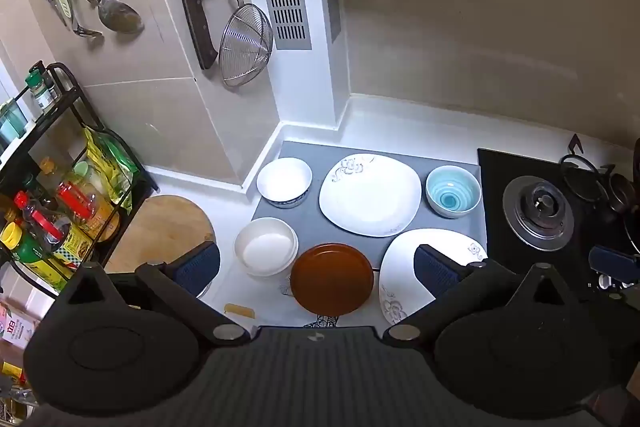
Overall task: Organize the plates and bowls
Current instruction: 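Move both tools toward the large white flower-print plate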
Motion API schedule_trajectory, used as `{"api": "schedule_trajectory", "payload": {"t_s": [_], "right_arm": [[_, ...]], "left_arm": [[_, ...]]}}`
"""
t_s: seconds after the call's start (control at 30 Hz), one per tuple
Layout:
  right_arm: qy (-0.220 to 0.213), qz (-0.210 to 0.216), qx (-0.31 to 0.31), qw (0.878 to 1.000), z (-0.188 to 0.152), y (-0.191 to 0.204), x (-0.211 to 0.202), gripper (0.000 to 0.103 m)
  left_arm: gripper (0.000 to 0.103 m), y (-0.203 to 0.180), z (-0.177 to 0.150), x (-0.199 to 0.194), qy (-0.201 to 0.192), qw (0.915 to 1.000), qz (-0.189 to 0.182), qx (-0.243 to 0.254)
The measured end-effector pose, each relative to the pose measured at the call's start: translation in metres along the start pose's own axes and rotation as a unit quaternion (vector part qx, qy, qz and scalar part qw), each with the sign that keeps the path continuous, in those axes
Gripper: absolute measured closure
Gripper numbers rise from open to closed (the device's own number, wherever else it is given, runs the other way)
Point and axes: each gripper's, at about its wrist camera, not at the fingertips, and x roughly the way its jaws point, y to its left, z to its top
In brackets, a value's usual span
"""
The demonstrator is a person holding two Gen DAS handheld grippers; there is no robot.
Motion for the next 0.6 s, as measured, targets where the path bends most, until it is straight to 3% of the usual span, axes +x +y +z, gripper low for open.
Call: {"api": "schedule_trajectory", "payload": {"t_s": [0.6], "right_arm": [[-0.006, 0.0, -0.006, 1.0, -0.0008, -0.0004, -0.0001, 0.0]], "left_arm": [[0.0, -0.0019, 0.0009, 0.0035, 0.013, 0.9999, -0.002, 0.0]]}}
